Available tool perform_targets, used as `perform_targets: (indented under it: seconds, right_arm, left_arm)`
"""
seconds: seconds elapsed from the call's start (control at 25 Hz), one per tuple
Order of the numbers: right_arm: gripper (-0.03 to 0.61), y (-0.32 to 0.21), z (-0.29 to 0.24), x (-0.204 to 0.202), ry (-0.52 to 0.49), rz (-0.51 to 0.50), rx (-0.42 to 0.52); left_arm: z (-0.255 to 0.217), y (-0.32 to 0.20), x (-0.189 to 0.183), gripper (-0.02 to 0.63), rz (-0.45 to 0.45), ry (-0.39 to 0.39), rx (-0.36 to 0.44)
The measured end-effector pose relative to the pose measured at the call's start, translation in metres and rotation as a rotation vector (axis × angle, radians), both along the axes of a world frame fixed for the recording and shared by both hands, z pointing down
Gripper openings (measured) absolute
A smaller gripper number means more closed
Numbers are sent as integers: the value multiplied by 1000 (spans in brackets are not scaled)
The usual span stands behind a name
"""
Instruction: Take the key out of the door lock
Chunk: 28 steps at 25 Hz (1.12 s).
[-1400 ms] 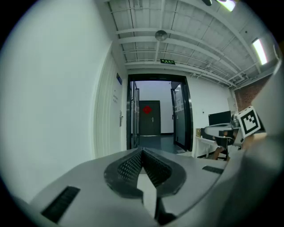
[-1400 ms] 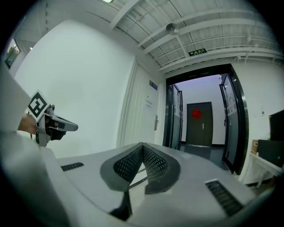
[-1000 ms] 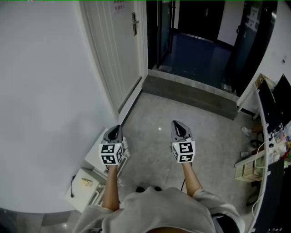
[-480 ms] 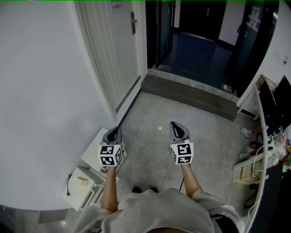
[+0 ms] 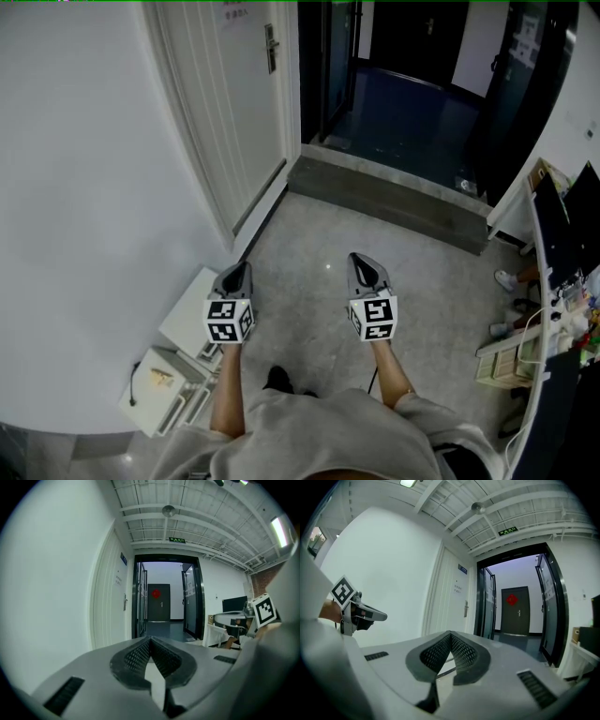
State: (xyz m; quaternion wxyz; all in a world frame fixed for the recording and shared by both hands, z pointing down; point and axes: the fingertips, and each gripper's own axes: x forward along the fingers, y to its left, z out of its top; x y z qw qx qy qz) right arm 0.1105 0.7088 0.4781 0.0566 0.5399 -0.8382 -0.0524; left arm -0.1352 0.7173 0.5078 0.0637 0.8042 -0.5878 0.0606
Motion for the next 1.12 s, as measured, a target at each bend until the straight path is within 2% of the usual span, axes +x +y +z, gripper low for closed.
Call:
perform_targets:
  seconds: [0.24,0.48,0.76,1.12]
  right_arm:
    - [23,-30,3,-4,2,2,3]
    - [23,-81,13,-10,12,11,-11]
    - [23,-178,4,-31,20,32,-1]
    - [23,-320,-22,-69,21,36,24]
  left_arm:
    - [10,-32,-1,18,14,-3,-14]
    - [17,-91,-5,18,32,6,-13]
    - [11,-196,-18,18,70,18,-2]
    - [-19,-343,-48,18,101,13,29]
